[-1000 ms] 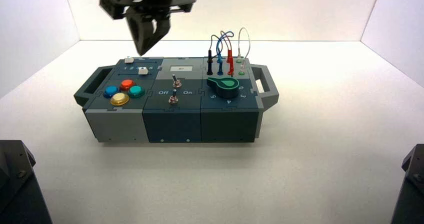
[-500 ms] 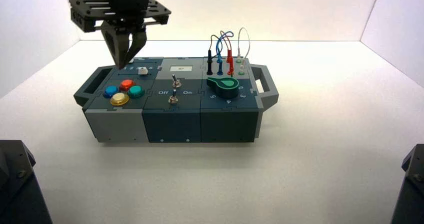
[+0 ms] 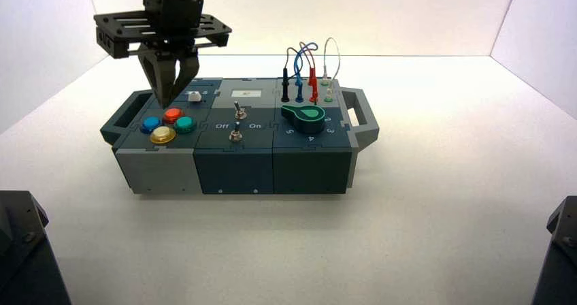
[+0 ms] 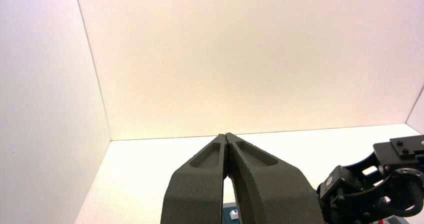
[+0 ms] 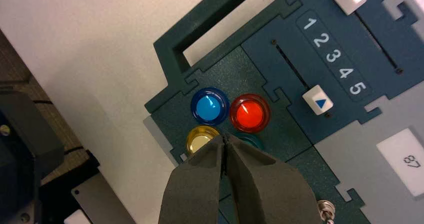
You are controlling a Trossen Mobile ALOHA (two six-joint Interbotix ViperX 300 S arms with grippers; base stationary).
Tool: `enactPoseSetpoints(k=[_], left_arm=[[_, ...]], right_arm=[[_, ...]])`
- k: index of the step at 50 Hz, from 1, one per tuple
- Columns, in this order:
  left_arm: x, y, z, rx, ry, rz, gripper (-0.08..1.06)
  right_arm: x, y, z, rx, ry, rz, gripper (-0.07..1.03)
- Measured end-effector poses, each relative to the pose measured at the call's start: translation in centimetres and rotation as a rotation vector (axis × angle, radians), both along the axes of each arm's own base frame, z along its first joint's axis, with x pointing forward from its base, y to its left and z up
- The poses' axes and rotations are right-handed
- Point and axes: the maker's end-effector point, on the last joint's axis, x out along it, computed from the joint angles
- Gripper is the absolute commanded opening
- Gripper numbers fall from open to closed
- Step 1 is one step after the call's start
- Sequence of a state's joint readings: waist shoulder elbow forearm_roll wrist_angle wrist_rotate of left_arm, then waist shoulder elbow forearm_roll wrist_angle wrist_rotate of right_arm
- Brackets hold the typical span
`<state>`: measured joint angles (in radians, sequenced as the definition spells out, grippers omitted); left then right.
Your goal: Push the red button with the right gripper.
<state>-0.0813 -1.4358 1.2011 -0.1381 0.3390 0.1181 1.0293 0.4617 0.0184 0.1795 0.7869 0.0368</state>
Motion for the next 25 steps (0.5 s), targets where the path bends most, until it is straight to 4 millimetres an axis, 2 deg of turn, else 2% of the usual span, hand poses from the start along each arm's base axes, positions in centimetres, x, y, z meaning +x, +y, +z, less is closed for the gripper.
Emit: enactPoseSetpoints(k=[10,25], left_arm=[[0.0,0.0,-0.1,0.000,0.002,0.000,-0.03],[0.0,0.0,-0.1,0.000,0.002,0.000,-0.03]], right_arm=[[-0.1,-0.1,-0.9,-0.017,0.010,0.000,-0.02],[0.1,0.2,-1.2,-0.015,0.011,-0.001,-0.02]])
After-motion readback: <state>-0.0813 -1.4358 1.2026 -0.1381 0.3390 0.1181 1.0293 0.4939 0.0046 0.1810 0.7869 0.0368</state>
